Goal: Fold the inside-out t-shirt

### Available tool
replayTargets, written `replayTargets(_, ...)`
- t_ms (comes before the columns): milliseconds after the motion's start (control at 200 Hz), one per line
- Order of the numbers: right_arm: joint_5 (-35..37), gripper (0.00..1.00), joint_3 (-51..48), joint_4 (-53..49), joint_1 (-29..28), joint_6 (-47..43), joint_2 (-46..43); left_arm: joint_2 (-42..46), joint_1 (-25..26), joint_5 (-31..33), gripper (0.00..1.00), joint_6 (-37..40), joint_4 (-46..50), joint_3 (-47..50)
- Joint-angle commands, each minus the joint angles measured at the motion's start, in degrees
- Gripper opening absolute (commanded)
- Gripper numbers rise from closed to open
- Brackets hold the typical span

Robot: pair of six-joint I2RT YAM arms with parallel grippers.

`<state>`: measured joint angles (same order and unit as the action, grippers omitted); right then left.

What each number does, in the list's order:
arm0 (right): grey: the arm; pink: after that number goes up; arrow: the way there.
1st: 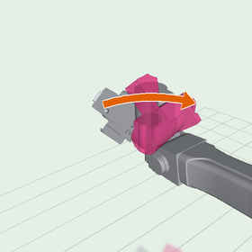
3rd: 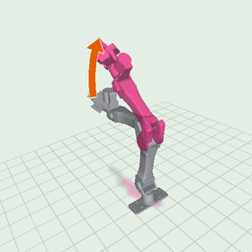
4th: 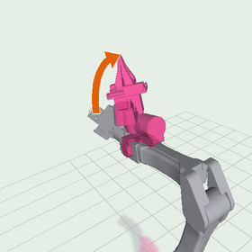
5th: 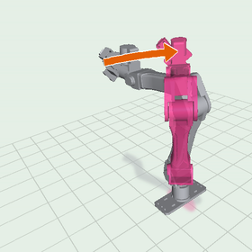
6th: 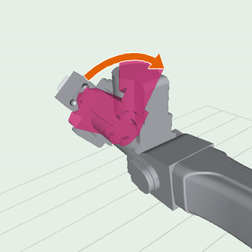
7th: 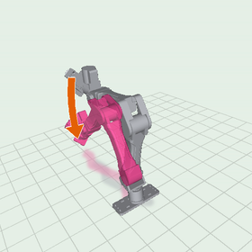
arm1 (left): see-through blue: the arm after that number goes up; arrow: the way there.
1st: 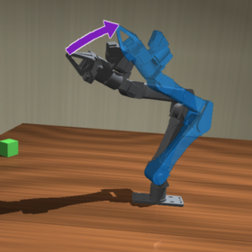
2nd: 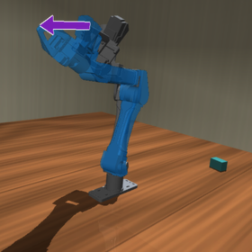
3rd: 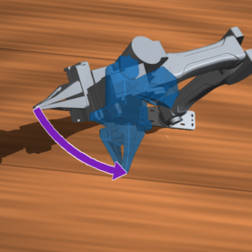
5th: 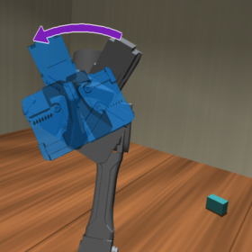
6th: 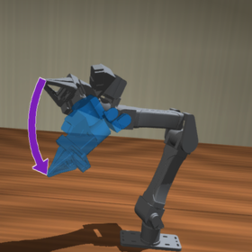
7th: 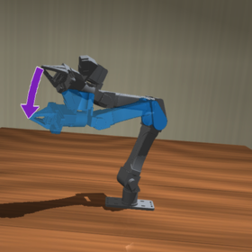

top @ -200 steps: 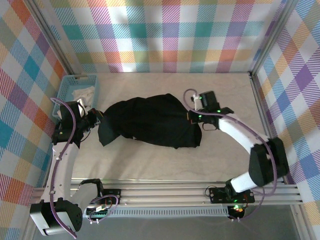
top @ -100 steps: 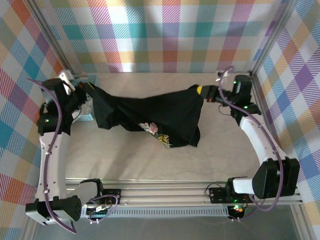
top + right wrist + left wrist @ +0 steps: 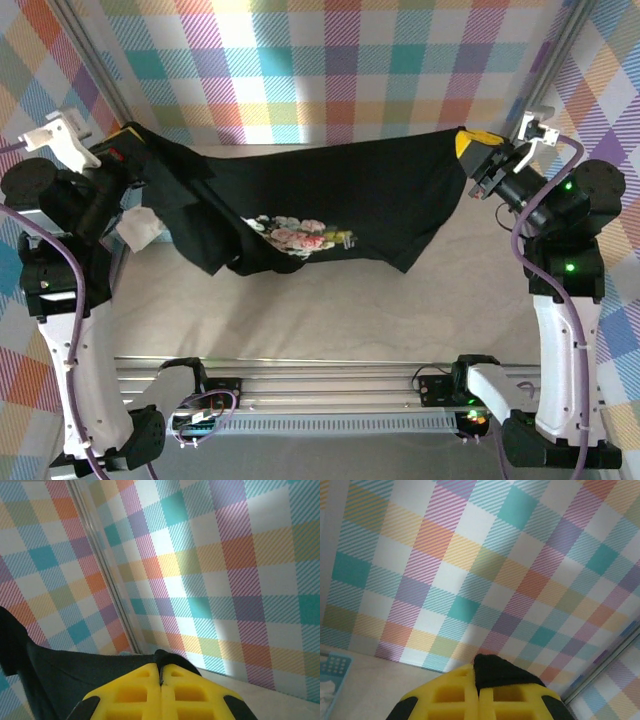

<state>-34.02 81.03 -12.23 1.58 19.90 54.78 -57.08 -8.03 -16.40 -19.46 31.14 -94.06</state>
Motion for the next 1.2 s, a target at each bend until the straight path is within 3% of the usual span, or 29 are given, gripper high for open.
replayTargets(0, 1.43, 0.00, -3.73, -3.79, 0.44, -2.02, 0.54, -0.40, -0.97, -1.02, 0.00, 1.88, -2.08, 4.70)
replayTargets(135, -0.47, 0.00, -7.44, 1.31, 0.42, 1.13, 5.47, -6.12, -0.68, -0.91, 0.00, -1.74, -3.24, 7.32)
replayTargets(240, 2.16, 0.00, -4.56, 4.44, 0.44, 2.19, 13.34, -13.45, 0.98, -0.12, 0.00, -3.63, -5.26, 4.57)
replayTargets(425, 2.94, 0.00, 10.15, 5.85, 0.34, 4.17, 25.93, -27.64, 4.46, 0.36, 0.00, -3.69, -2.76, -11.97)
replayTargets(570, 1.96, 0.00, 22.61, 2.37, 0.22, 3.69, 29.56, -31.33, 5.13, -1.31, 0.00, -4.09, -1.56, -25.44)
replayTargets(720, 0.99, 0.00, 33.61, -2.17, 0.28, 2.56, 29.45, -31.55, 5.13, -1.61, 0.00, -3.57, 1.89, -38.96)
replayTargets(825, 0.40, 0.00, 36.70, -5.16, 0.34, 1.57, 27.54, -28.68, 5.13, -2.05, 0.00, -3.05, 3.00, -42.22)
replayTargets(1015, -0.68, 0.00, 27.83, -7.92, 0.33, -0.48, 16.64, -18.64, 5.13, -2.25, 0.00, -0.79, 5.34, -36.00)
replayTargets(1195, 1.93, 0.00, 22.60, -11.22, 0.33, -2.95, 6.46, -12.13, 5.13, 3.05, 0.00, 2.77, 8.83, -35.68)
